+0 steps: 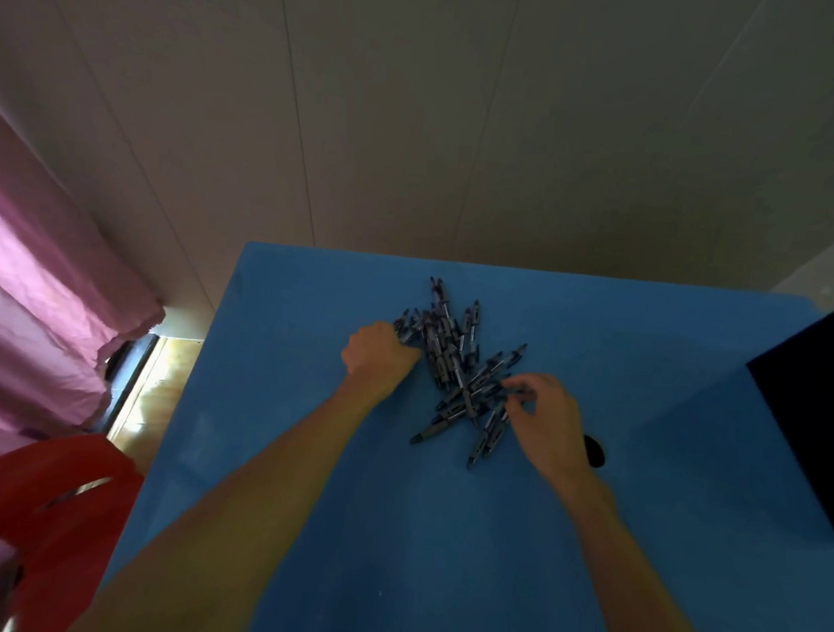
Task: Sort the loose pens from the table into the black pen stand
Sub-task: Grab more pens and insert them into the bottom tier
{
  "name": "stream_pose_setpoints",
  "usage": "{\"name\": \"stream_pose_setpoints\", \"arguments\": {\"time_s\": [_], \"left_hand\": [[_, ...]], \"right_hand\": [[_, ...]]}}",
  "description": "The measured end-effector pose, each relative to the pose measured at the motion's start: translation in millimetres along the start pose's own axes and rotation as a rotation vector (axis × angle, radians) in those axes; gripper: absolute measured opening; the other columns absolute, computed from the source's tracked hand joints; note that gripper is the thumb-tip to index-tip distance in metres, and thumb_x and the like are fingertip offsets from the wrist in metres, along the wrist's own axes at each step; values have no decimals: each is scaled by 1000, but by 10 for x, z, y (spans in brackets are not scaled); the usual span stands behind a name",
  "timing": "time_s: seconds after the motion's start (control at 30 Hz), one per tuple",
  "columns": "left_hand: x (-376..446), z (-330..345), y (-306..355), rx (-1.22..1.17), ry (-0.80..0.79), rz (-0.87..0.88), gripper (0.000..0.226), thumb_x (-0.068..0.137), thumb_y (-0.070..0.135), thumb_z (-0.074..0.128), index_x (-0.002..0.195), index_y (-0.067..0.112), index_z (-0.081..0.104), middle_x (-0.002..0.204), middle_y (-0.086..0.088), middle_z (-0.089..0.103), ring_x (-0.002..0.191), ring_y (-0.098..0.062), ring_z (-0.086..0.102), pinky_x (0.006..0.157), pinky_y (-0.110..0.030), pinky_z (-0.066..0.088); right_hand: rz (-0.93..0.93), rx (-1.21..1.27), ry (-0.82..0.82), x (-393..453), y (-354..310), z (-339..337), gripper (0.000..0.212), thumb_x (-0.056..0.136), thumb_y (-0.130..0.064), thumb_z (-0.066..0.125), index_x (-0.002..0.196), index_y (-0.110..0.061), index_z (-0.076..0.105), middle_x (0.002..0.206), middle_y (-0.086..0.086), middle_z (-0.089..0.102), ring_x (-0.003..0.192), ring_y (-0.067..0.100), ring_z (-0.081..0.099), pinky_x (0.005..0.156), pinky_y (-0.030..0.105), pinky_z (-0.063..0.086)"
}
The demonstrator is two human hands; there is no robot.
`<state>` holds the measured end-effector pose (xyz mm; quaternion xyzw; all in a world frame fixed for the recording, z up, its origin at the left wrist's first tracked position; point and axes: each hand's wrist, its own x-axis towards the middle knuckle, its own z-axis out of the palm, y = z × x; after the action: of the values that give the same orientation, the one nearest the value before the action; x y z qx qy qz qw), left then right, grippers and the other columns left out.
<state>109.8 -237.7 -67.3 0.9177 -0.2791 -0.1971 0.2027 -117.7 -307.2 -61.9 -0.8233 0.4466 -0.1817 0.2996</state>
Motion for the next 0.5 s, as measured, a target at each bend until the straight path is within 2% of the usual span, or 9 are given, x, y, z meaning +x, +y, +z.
{"name": "stream_pose_setpoints", "arguments": {"time_s": [0.13,0.23,0.37,0.43,0.5], "left_hand": [[-5,-48,-157,25,45,40,35,83,28,62,59,14,40,58,0,45,52,-15,41,46,-23,30],[-1,-80,-191,-143,74,-15,31,85,24,57,62,14,38,58,0,41,52,-17,36,49,-24,25],[40,-86,-79,-381,-2,-49,25,86,20,51,65,16,39,63,-5,48,54,-18,38,50,-30,34],[68,-65,-8,-502,-18,-86,32,86,20,54,64,16,32,61,-5,42,54,-18,37,53,-38,45],[75,-34,56,-532,-44,-115,48,85,30,70,62,18,29,56,-3,36,50,-18,37,50,-34,39]], "right_hand": [[-14,8,1,-16,21,-12,21,93,-8,63,110,-18,69,109,-3,62,95,10,61,85,25,50],[-14,8,3,-14,22,2,20,94,-9,63,110,-19,69,109,-3,63,94,11,61,85,25,50],[-4,10,-6,-19,11,24,20,94,-10,64,110,-19,69,109,-4,62,94,10,60,84,22,47],[0,17,-10,-26,7,22,20,94,-10,63,111,-19,69,109,-4,61,94,10,60,85,23,48],[-4,12,-12,-30,15,12,19,94,-11,64,111,-19,69,109,-4,62,95,11,60,86,25,50]]}}
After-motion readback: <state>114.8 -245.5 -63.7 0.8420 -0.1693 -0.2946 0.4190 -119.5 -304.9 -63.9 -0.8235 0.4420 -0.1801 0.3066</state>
